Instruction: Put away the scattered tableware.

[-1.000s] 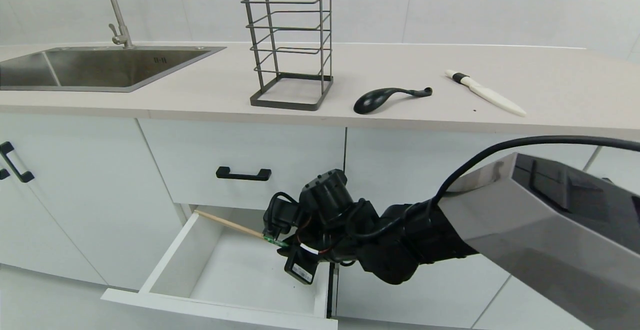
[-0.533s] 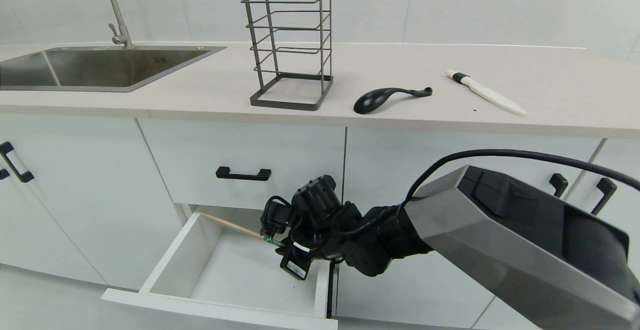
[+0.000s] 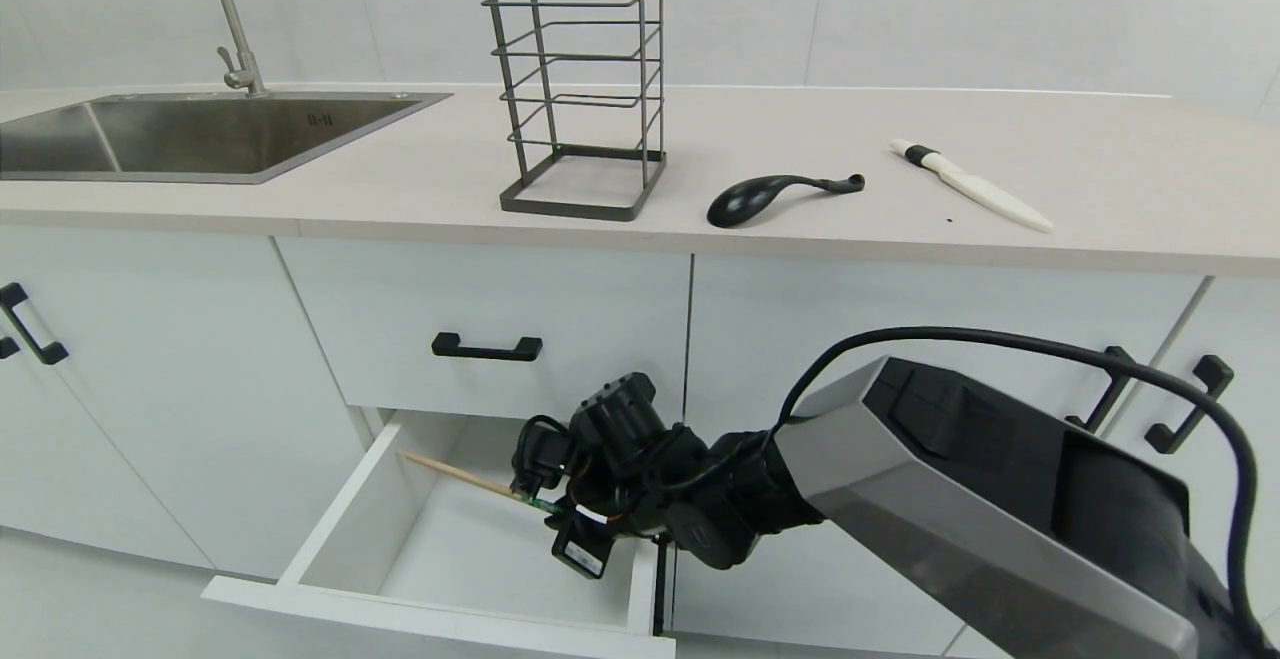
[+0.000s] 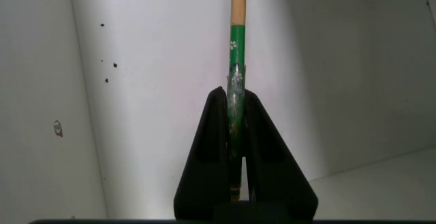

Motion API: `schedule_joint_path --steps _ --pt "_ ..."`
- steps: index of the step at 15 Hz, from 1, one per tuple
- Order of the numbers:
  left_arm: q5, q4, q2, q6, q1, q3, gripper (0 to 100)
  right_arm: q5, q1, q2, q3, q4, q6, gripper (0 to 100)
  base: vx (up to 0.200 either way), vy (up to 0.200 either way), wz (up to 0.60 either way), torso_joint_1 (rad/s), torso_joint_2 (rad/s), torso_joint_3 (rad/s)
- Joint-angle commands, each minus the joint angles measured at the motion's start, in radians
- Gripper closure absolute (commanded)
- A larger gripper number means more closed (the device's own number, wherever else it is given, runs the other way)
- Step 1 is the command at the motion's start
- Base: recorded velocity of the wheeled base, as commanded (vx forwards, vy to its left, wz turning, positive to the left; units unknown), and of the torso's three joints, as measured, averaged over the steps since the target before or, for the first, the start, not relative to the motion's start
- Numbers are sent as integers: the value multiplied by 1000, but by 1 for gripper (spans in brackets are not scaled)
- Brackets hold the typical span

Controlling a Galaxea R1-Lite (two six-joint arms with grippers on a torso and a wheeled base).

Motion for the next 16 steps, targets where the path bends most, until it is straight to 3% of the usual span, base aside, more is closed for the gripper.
schedule_joint_path --steps 1,10,11,16 --pt "0 0 1 -1 0 0 0 1 5 16 -4 0 1 100 0 0 0 0 0 0" --pt "0 0 1 -1 0 0 0 1 33 69 -48 28 4 100 0 0 0 0 0 0" --pt "0 0 1 -1 0 0 0 1 33 74 -56 48 4 0 0 0 0 0 0 0" --pt "0 0 1 1 0 0 0 1 45 54 -70 69 34 0 0 0 0 0 0 0"
